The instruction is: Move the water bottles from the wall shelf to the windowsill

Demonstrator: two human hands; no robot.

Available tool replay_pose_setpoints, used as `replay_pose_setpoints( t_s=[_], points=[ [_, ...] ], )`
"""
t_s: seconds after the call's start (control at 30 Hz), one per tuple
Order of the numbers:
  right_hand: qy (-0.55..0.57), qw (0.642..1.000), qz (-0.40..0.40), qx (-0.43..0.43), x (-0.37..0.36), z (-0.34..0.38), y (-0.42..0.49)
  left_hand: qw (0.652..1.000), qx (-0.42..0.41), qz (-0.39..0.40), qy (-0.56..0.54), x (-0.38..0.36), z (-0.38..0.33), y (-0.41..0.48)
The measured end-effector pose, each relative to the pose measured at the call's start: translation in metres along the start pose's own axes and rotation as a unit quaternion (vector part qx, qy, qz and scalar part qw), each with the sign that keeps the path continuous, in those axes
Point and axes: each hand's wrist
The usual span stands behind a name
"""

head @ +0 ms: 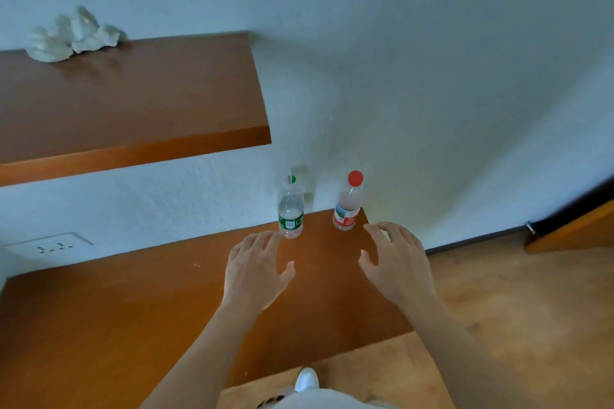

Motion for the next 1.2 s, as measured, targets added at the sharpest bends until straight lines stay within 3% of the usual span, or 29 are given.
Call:
replay_pose_setpoints(
  t_s=[0.23, 0.43, 0.53, 0.77, 1.07, 1.2],
  points=[
    [0.062, 0.996, 0.065, -0.015, -0.050, -0.041, 0.053, 0.985, 0.153, 0.034, -0.076, -0.037, 0.005, 0.031],
    [0.192, 0.969, 0.151, -0.045, -0.072, -0.047, 0.095, 0.930, 0.278, -0.018, -0.242, -0.058, -0.006, 0.060],
    [0.291, 0.944, 0.146, -0.049, -0.085, -0.042, 0.111, 0.901, 0.309, -0.044, -0.302, -0.064, -0.014, 0.082],
    [0.383, 0.913, 0.112, -0.092, -0.115, -0.027, 0.137, 0.823, 0.375, -0.069, -0.422, -0.089, -0.021, 0.116],
    [0.401, 0.906, 0.081, -0.109, -0.128, -0.012, 0.149, 0.818, 0.367, -0.082, -0.436, -0.096, -0.025, 0.127],
    [0.415, 0.898, 0.104, -0.107, -0.118, -0.014, 0.149, 0.830, 0.342, -0.076, -0.433, -0.084, -0.027, 0.126]
  ],
)
Point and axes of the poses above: each hand's wrist, its own y-axis towards the middle knuckle, its own x-axis out of the back of the hand, z = x × y, and after that the axes turned 8 degrees about -y, right-handed
